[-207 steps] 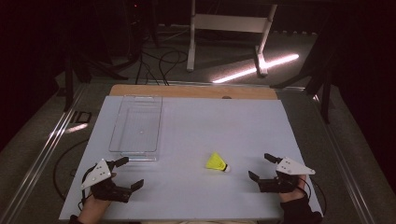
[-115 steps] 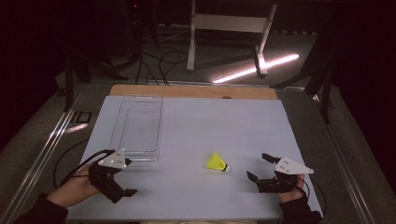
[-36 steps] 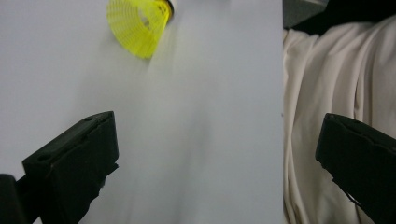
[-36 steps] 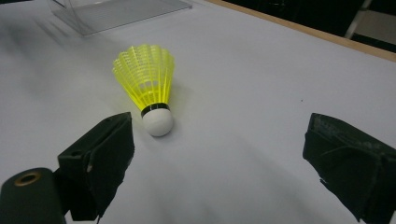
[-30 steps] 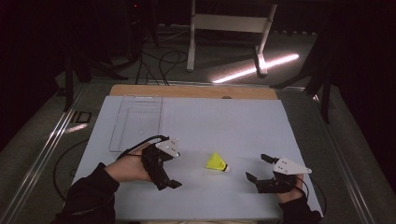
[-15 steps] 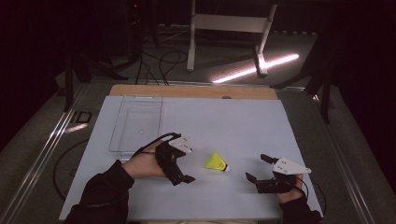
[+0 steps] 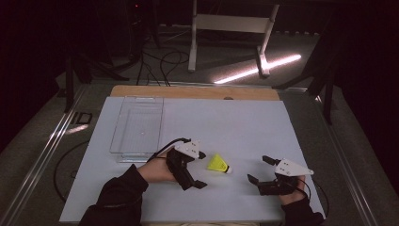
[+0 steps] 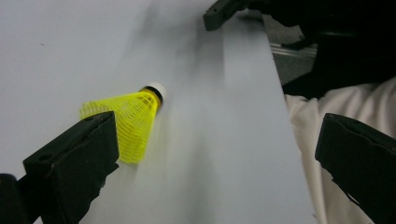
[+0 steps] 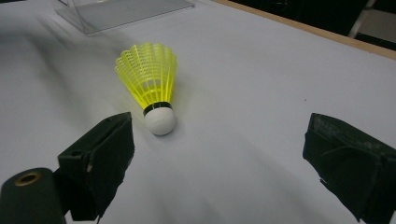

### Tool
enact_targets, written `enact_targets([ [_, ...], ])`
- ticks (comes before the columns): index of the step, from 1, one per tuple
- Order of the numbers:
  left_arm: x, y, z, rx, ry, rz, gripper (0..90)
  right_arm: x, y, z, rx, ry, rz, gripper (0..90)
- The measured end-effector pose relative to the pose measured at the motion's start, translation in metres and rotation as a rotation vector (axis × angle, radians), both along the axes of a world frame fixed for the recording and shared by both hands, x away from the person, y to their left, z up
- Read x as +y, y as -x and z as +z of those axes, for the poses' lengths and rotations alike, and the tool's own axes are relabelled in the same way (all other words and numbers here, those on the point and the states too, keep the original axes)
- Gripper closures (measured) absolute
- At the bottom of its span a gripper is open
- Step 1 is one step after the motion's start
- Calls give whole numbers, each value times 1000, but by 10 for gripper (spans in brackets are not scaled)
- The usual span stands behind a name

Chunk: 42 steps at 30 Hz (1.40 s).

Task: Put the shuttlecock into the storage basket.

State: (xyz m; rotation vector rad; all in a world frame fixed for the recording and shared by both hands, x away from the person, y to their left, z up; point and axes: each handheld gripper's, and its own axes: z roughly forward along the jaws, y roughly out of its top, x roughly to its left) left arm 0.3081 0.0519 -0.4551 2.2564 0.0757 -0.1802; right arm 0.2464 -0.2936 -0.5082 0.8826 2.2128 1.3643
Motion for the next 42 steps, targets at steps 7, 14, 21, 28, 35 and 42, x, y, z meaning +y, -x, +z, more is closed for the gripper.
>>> enact_targets([
  [7, -9, -8, -18, 6, -26, 23, 17, 0, 0, 0, 0, 1, 4, 91],
  [14, -18, -16, -36, 27, -57, 10, 99, 0, 0, -1, 1, 1, 8, 90],
  [21, -27, -24, -47, 27, -108, 10, 212, 1, 0, -1, 4, 2, 14, 90],
  [28, -37, -30, -54, 10, -153, 17, 380, 1, 0, -1, 5, 0, 13, 91],
  [35, -45, -35, -53, -4, -195, -1, 582, 1, 0, -1, 4, 0, 16, 91],
  [42, -54, -40, -55, -13, -228, -15, 698, 1, 0, -1, 3, 0, 17, 91],
])
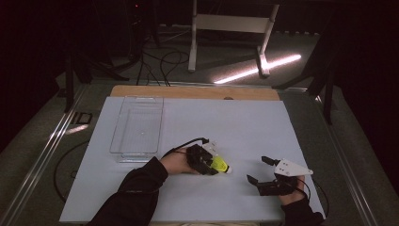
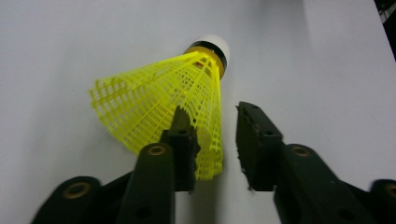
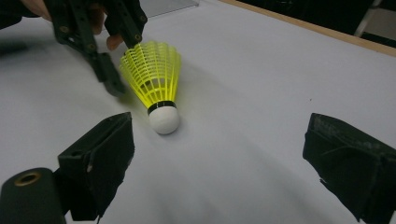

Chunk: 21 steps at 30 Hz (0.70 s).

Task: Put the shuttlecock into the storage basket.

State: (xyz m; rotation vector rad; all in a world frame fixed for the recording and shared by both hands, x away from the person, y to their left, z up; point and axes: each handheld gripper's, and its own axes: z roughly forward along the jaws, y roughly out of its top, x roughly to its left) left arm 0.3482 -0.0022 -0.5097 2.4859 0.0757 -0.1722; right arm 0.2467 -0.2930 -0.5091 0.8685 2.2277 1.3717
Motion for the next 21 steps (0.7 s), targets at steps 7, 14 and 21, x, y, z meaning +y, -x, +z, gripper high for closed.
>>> enact_targets([
  [7, -7, -1, 3, -6, -15, -16, 839, 0, 0, 0, -1, -2, -1, 91],
  [14, -11, 0, 12, -30, -34, -32, 890, 0, 0, 0, -2, 0, 0, 91],
  [21, -13, 3, 21, -48, -66, -61, 895, 0, 0, 0, -3, 2, 0, 91],
])
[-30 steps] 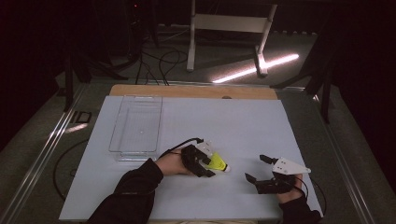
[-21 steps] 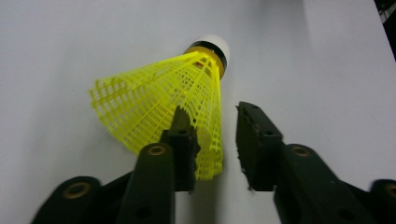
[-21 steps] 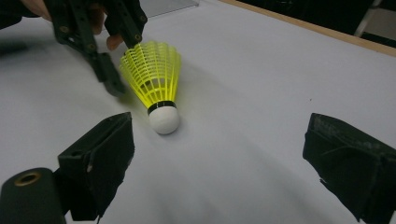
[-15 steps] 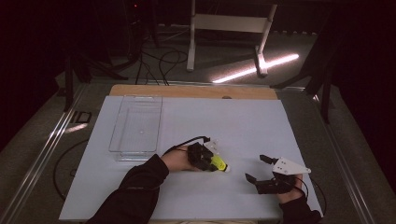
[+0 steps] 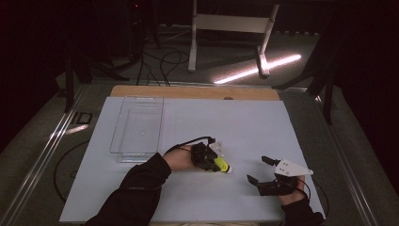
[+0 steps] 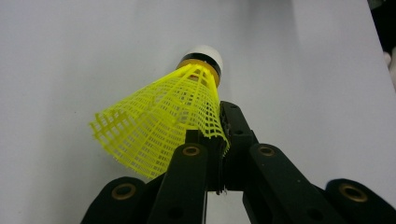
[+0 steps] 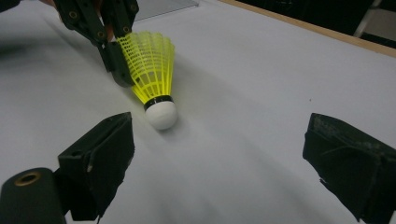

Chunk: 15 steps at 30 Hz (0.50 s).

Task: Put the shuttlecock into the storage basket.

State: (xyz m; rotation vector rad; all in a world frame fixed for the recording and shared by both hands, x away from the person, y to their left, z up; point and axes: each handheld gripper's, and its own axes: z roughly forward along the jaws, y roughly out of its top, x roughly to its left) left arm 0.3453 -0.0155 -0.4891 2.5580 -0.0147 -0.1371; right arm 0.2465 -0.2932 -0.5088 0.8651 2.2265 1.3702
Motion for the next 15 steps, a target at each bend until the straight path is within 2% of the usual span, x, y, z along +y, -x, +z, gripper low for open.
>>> enact_targets([
  [4, 1, 0, 8, -6, -6, -1, 894, 0, 0, 0, 1, -1, -3, 91],
  [10, 5, 1, 21, -28, -36, -21, 894, 0, 0, 0, -2, 2, -1, 91],
  [15, 13, -2, 28, -13, -57, -26, 895, 0, 0, 0, -1, 2, 0, 91],
])
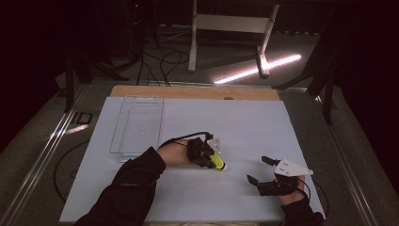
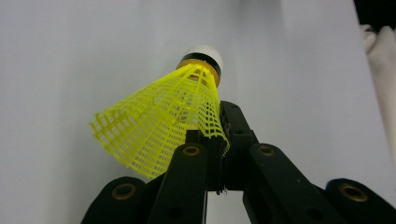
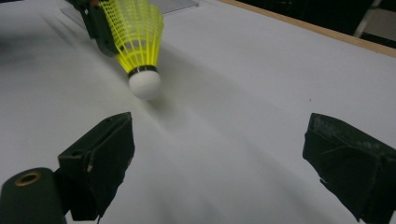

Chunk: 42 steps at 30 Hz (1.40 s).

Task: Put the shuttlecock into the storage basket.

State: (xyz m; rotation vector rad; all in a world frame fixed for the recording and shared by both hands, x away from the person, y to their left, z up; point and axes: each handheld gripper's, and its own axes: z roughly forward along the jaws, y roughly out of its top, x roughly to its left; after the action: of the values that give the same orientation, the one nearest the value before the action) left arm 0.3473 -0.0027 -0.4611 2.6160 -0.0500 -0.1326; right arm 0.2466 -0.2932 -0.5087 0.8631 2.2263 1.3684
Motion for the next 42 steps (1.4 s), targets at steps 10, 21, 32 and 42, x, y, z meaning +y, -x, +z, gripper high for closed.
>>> enact_targets([
  [10, 12, 2, 17, -9, -42, -31, 896, 1, 1, 1, -5, -4, -1, 113],
  [21, 23, 5, 35, -36, -103, -52, 897, 1, 1, 1, -10, -2, -1, 112],
  [32, 47, 5, 59, -68, -78, -42, 897, 1, 1, 1, -5, -2, -4, 112],
  [42, 77, 3, 78, -107, -58, 28, 897, 2, 0, 0, -4, 3, -5, 112],
])
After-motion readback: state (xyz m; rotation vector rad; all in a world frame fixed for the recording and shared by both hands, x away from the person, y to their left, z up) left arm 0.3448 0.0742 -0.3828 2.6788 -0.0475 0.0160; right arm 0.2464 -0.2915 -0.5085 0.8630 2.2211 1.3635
